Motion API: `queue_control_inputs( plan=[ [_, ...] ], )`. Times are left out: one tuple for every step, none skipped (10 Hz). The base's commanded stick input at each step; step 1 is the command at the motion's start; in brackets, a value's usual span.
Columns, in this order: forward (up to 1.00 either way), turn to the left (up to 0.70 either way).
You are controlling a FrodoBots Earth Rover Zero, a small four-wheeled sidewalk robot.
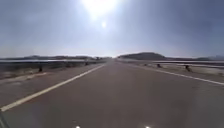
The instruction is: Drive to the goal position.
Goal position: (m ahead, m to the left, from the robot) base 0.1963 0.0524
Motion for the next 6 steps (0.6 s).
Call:
queue_control_inputs(
  plan=[
    [1.00, 0.00],
    [1.00, 0.00],
    [1.00, 0.00],
    [1.00, 0.00],
    [1.00, 0.00],
    [1.00, 0.00]
  ],
)
